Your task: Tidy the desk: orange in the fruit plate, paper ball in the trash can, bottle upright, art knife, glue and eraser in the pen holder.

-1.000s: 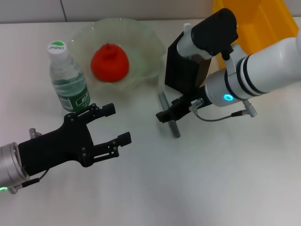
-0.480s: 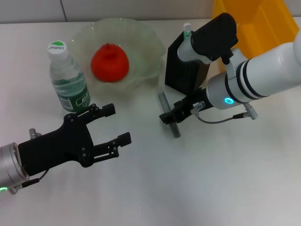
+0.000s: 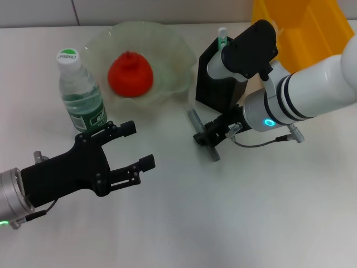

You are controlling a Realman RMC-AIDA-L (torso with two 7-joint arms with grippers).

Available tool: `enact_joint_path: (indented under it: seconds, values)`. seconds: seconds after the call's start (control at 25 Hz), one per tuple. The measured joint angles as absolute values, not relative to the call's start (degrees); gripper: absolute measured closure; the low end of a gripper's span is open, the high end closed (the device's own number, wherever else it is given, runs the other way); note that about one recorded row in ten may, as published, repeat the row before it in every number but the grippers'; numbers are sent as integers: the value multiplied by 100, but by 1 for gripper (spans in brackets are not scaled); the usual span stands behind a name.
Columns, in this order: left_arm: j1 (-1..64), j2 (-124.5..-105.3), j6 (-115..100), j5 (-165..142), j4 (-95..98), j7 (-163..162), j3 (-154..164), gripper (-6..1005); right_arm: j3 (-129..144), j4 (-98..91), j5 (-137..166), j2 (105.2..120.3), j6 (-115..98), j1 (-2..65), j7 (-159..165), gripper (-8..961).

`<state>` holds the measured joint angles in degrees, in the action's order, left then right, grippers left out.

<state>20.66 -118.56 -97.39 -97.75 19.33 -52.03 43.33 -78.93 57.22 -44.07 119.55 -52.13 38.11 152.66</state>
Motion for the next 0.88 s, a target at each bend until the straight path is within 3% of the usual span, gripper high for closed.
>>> enact_joint_path:
  seconds: [0.16, 0.64, 0.76, 0.88]
  values:
    - [2066, -11856, -9738, -9773, 1933, -5203, 4333, 162, -7892, 5721, -4401, 11954, -5225, 3823, 15266, 590]
    - [2071, -11856, -9739, -9764, 1933, -5203, 4333, 162, -7936, 5803, -4395, 11928, -5425, 3816, 15236, 745]
    - [2073, -11856, -9739, -9755, 1933, -5203, 4333, 162, -7949, 6159, -4355, 11910, -5525, 3657, 15207, 810]
    - [2074, -11856, -9739, -9744, 1934, -5203, 4333, 162, -7970, 6772, -4296, 11906, -5619, 3314, 15026, 811]
